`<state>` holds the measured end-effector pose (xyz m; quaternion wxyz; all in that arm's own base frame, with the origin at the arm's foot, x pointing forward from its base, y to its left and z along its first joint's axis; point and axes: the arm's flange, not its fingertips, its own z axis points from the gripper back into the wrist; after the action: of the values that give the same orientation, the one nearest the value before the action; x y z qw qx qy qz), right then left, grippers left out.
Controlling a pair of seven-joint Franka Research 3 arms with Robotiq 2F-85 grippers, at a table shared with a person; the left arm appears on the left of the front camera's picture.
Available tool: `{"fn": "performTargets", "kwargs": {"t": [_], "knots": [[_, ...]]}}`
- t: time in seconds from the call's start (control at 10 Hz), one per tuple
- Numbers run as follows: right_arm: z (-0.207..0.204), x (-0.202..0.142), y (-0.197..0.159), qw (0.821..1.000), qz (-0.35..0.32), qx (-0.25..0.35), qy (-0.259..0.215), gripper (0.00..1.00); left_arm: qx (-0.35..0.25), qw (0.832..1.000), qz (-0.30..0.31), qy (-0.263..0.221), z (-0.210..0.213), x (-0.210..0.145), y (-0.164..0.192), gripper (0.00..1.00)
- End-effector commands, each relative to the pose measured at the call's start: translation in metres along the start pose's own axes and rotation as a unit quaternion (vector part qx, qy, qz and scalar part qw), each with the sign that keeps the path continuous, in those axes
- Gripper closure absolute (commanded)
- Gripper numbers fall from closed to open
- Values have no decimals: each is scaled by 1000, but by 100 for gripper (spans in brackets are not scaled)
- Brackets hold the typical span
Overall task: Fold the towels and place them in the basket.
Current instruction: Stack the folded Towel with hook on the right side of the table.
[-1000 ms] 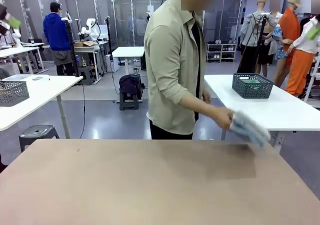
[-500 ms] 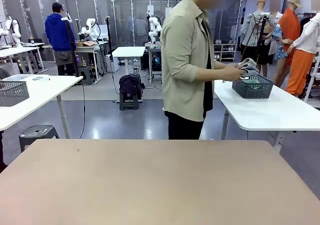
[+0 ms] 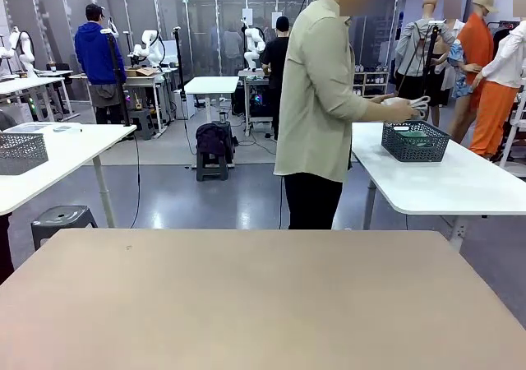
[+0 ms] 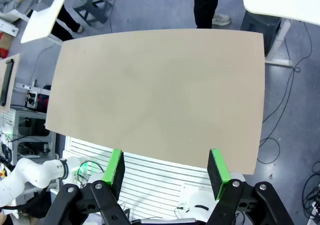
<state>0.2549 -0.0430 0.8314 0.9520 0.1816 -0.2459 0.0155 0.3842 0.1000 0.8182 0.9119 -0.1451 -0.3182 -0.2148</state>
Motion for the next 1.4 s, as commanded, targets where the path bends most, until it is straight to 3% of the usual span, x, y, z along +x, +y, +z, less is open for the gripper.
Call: {"fn": "performTargets", "kwargs": {"t": [0.0,0.4,0.5,0.6,1.3], "knots": [[-6,5,-3,1000,-7,8,6,16,3,1000,15,-1,4,0,-10,2],[-10,13,-5,1000,2,6,3,16,5,1000,24,14,-3,-9,-15,2],[-16,18,-10,1000,-15,-18,5,16,-4,1000,-8,16,-3,-11,-18,2],[-11,10,-5,1000,-4,1,9,16,-1,1000,10,-2,3,-2,-5,2],[-11,10,-5,1000,-4,1,9,16,-1,1000,10,-2,3,-2,-5,2]]}}
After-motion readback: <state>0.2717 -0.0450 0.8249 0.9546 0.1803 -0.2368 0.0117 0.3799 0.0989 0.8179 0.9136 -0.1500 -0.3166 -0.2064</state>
